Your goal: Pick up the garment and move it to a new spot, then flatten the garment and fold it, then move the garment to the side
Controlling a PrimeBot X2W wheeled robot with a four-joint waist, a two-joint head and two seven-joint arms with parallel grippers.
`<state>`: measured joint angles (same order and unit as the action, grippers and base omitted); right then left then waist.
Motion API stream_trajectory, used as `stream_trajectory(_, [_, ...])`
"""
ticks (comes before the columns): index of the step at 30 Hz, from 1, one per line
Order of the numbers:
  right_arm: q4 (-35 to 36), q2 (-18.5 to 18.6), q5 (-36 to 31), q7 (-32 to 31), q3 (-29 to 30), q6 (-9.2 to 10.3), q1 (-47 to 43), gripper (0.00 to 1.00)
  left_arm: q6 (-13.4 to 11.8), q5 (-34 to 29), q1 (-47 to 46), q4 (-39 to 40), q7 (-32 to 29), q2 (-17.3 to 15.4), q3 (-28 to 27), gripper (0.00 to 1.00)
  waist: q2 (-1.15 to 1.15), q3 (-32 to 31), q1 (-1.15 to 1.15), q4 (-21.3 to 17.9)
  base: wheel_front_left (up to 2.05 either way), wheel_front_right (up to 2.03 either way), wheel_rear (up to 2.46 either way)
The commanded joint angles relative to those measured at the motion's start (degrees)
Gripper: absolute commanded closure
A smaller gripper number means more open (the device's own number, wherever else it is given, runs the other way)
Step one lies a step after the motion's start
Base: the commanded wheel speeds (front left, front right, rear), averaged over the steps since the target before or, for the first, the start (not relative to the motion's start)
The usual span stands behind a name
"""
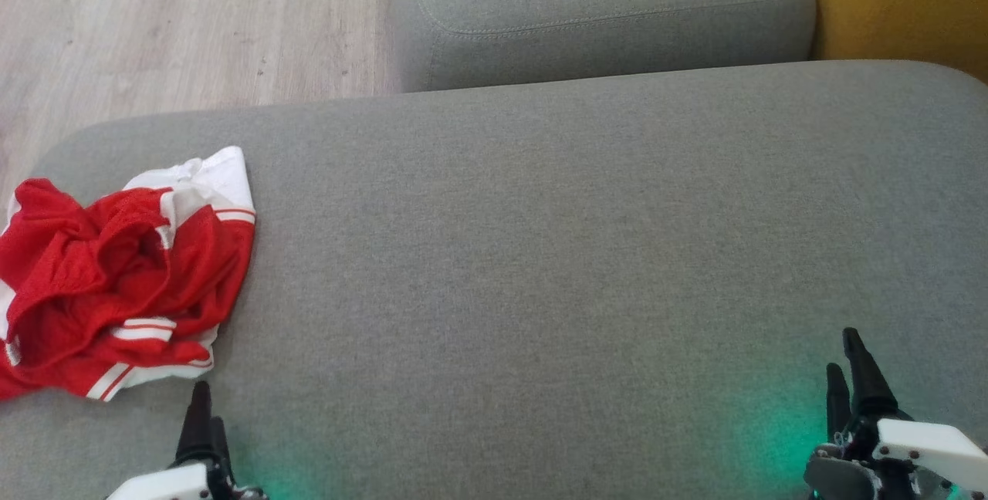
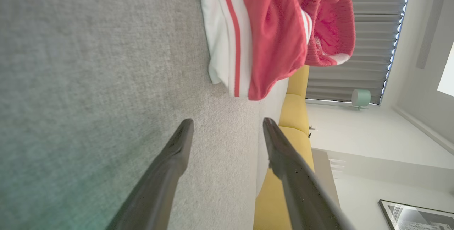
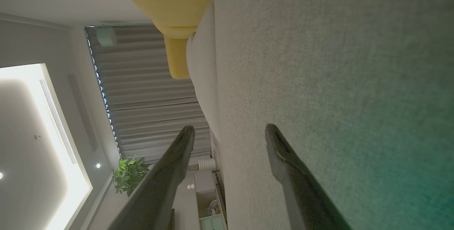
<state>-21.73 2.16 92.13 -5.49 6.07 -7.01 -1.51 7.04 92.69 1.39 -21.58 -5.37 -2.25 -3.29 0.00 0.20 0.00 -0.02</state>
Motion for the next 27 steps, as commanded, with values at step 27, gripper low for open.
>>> stream_trajectory(27, [4.66,0.28,-20.95,5.02,-4.52,-0.14,3.77,0.00,-3.43,-21.72,-2.71,7.05,4.98,-0.32,2.16,0.00,0.00,-0.01,0.00,-0.04,0.00,0.00,0.00])
